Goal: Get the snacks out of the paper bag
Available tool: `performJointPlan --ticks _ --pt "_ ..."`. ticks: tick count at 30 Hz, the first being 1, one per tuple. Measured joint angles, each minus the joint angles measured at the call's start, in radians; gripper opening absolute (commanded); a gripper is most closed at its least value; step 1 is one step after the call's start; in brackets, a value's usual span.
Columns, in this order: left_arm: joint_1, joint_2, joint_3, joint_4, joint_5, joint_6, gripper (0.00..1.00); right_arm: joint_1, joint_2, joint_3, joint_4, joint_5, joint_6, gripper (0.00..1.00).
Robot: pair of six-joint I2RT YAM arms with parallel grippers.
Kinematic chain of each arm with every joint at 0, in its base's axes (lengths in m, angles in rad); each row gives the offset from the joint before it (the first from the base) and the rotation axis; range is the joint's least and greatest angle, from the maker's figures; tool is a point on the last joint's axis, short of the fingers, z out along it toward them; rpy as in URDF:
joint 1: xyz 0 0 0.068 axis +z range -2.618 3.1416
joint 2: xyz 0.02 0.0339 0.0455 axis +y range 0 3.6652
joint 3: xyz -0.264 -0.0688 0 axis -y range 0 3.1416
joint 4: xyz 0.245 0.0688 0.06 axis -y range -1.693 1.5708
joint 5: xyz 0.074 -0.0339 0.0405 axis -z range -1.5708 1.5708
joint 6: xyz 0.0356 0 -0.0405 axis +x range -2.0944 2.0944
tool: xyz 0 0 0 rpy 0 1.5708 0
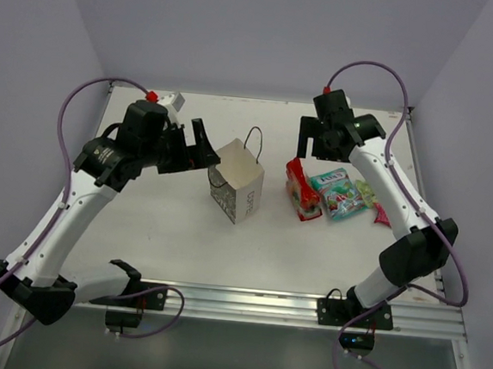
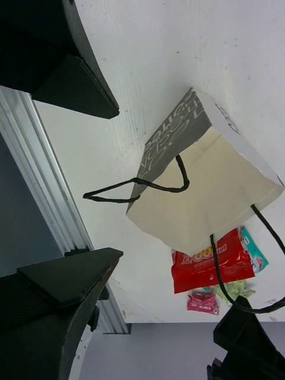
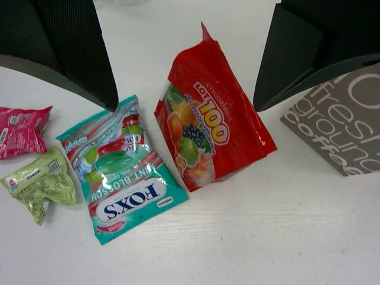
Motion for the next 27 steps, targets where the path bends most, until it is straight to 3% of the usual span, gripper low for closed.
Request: performJointPlan --ticks 8,16,27 --pt "0.0 -0.06 -0.065 -0.015 -0.029 -0.003 1.0 0.002 -0.148 -0.035 -0.056 -0.043 0.04 0.99" --pt "0.0 -0.109 -0.141 -0.016 -0.04 -0.021 1.0 0.007 -0.402 -0.255 -0.065 -0.11 0.125 0.99" --pt "0.0 -0.195 -0.237 -0.024 -0.056 -0.093 1.0 0.007 -0.529 -0.488 -0.057 -0.147 0.162 0.99"
